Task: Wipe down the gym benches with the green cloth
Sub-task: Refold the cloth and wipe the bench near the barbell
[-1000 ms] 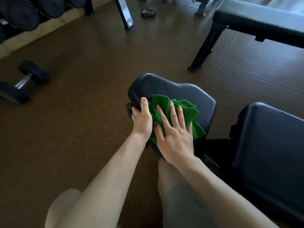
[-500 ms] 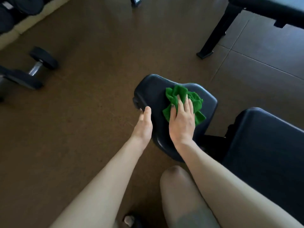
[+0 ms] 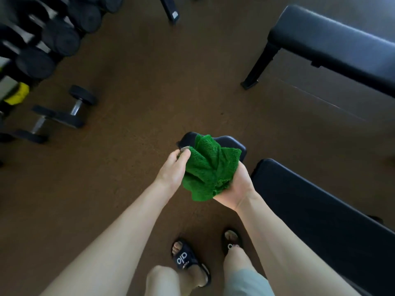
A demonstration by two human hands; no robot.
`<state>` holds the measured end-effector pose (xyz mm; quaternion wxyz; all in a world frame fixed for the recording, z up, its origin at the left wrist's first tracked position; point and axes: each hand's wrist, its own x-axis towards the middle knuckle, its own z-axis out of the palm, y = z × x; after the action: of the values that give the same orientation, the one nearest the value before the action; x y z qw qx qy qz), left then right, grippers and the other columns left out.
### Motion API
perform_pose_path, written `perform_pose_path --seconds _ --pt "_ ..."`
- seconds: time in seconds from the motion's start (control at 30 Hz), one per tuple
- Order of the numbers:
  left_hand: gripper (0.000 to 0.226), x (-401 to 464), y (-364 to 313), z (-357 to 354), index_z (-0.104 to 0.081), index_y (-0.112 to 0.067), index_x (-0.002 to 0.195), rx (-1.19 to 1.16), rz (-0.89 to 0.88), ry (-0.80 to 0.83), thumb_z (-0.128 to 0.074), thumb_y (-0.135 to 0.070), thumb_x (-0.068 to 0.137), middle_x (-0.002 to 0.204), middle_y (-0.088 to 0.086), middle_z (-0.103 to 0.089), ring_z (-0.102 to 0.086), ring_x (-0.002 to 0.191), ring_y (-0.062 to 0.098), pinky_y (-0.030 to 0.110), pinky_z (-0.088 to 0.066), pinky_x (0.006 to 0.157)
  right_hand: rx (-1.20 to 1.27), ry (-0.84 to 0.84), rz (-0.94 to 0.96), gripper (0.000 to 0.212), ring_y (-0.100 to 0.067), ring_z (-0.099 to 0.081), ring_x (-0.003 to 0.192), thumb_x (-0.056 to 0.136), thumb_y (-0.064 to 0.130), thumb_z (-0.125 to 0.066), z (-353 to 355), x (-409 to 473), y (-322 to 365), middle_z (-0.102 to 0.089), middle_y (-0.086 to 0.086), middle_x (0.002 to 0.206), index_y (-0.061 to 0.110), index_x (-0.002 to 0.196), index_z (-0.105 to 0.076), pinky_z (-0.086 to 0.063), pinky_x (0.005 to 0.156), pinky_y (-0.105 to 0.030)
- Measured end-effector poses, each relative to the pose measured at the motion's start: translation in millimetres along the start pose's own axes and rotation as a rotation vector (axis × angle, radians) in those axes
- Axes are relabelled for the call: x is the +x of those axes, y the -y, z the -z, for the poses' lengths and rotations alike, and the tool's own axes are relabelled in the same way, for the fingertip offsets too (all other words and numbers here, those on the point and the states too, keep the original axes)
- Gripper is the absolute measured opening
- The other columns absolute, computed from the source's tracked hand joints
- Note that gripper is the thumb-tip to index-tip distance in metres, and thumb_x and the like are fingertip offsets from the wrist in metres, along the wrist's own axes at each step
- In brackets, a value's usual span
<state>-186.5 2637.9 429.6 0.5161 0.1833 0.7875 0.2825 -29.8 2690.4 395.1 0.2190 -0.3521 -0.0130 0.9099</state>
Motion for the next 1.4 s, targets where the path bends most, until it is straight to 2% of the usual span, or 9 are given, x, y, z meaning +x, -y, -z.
perform_pose_path --seconds 0.13,0.27,0.4,0.53,0.67,0.9,1.07,1.2,1.4 --pt "0.038 -47.2 -69.6 28.4 -0.057 -0.030 0.131 0.133 -0.059 0.009 -0.059 -0.048 0.098 0.126 -0.003 -0.064 -0.061 0.109 0.017 0.035 -0.049 0.086 -0.104 0.013 0.016 0.054 -0.039 -0.050 0.141 0.108 0.041 -0.045 -73.8 -49.9 20.4 -0.052 -0.021 0.152 0.006 0.149 -0.053 -0.034 0.121 -0.057" --pt "0.051 -62.3 -120.8 56.2 -0.051 -0.025 0.142 0.240 -0.125 -0.097 -0.057 -0.049 0.097 0.131 -0.002 -0.059 -0.057 0.118 0.021 0.037 -0.047 0.098 -0.602 -0.103 0.201 0.034 -0.028 -0.070 0.117 0.104 0.026 -0.061 -142.0 -55.9 37.2 -0.071 -0.010 0.129 0.021 0.137 -0.063 -0.053 0.107 -0.049" --pt "0.068 -53.7 -154.0 95.7 -0.059 -0.023 0.134 -0.065 0.019 0.067 -0.055 -0.071 0.087 0.130 0.002 -0.066 -0.066 0.115 0.021 0.041 -0.053 0.100 -1.364 -0.238 0.572 0.054 0.005 -0.062 0.099 0.094 0.006 -0.066 -197.6 -38.9 52.7 -0.066 0.012 0.122 0.031 0.140 -0.060 -0.047 0.081 -0.003" --pt "0.032 -18.5 -184.0 139.9 -0.065 -0.016 0.127 -0.353 0.005 0.319 -0.060 -0.036 0.102 0.117 0.008 -0.076 -0.072 0.110 0.024 0.038 -0.057 0.097 -1.547 -0.133 0.637 0.081 -0.007 -0.063 0.111 0.088 0.004 -0.068 -246.8 -1.1 58.5 -0.063 0.007 0.135 0.034 0.157 -0.037 -0.052 0.084 -0.014" --pt "0.026 32.4 -220.1 198.3 -0.064 -0.014 0.125 -0.290 -0.082 0.313 -0.050 -0.016 0.103 0.121 0.013 -0.074 -0.071 0.108 0.025 0.036 -0.056 0.086 -1.365 -0.165 0.526 0.095 -0.002 -0.062 0.113 0.079 0.016 -0.082 -298.2 43.4 66.4 -0.062 0.015 0.130 0.035 0.158 -0.033 -0.051 0.090 -0.017" --pt "0.032 78.8 -290.1 288.1 -0.067 -0.015 0.120 -0.065 -0.155 0.473 -0.041 -0.014 0.101 0.113 0.009 -0.076 -0.069 0.113 0.029 0.048 -0.052 0.105 -0.773 -0.379 0.399 0.064 -0.018 -0.061 0.122 0.079 0.039 -0.063 -376.3 101.4 89.8 -0.064 -0.002 0.138 0.038 0.142 -0.054 -0.043 0.113 -0.047" --pt "0.036 102.2 -338.8 306.2 -0.066 -0.012 0.125 0.030 -0.172 0.643 -0.038 -0.018 0.104 0.116 0.010 -0.076 -0.071 0.110 0.026 0.040 -0.054 0.099 -0.487 -0.068 0.244 0.053 -0.027 -0.064 0.118 0.094 0.027 -0.051 -383.6 114.4 100.9 -0.067 -0.016 0.132 0.007 0.144 -0.058 -0.046 0.109 -0.046" --pt "0.024 132.3 -371.9 301.7 -0.069 -0.021 0.112 0.306 -0.232 0.404 -0.051 -0.016 0.097 0.114 0.007 -0.075 -0.071 0.105 0.025 0.044 -0.057 0.097 -0.430 -0.190 0.317 0.044 -0.037 -0.065 0.125 0.095 0.007 -0.057 -375.8 127.5 119.2 -0.067 -0.021 0.134 0.000 0.137 -0.061 -0.047 0.113 -0.051" --pt "0.018 163.3 -409.4 284.5 -0.071 -0.016 0.105 0.648 -0.382 0.211 -0.060 -0.022 0.093 0.102 0.004 -0.071 -0.067 0.100 0.025 0.044 -0.056 0.094 -0.621 -0.640 0.479 0.038 -0.025 -0.075 0.098 0.083 0.004 -0.079 -380.6 147.6 166.0 -0.073 -0.010 0.114 0.018 0.116 -0.066 -0.061 0.092 -0.048"
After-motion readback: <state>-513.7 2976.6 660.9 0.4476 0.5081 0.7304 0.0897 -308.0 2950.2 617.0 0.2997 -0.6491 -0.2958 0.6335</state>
